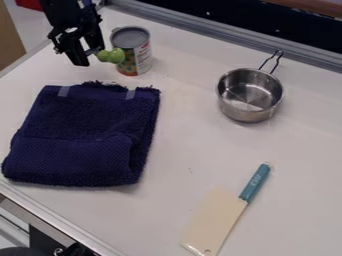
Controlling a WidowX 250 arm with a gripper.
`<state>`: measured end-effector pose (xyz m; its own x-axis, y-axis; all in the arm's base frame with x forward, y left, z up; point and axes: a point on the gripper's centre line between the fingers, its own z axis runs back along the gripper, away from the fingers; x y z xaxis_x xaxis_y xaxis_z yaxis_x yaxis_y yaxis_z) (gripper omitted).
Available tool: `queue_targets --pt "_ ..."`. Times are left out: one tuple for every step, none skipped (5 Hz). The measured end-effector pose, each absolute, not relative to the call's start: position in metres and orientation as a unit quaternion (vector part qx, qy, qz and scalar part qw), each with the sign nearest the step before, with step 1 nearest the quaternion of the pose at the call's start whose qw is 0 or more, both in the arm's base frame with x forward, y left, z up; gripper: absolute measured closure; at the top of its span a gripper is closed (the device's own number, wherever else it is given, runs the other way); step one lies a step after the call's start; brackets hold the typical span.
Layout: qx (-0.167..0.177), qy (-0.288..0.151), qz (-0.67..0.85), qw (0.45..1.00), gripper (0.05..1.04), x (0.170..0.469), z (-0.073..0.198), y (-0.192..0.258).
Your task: Move the green spatula in between the purple cloth and the blue knife
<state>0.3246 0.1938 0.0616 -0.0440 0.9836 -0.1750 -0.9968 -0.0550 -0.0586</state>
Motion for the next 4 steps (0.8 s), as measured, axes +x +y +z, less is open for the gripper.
queue_targets --pt "-0.079 0.076 0.653 0.749 0.475 0.310 0.080 0.163" --pt "-0.082 0.032 0.547 0.833 0.475 0.302 0.091 0.108" --pt "-0.100 -0.008 0.430 0.897 0.475 0.298 0.082 0.054" --pt "-0.120 -0.020 0.320 0.940 0.475 0.297 0.074 0.024"
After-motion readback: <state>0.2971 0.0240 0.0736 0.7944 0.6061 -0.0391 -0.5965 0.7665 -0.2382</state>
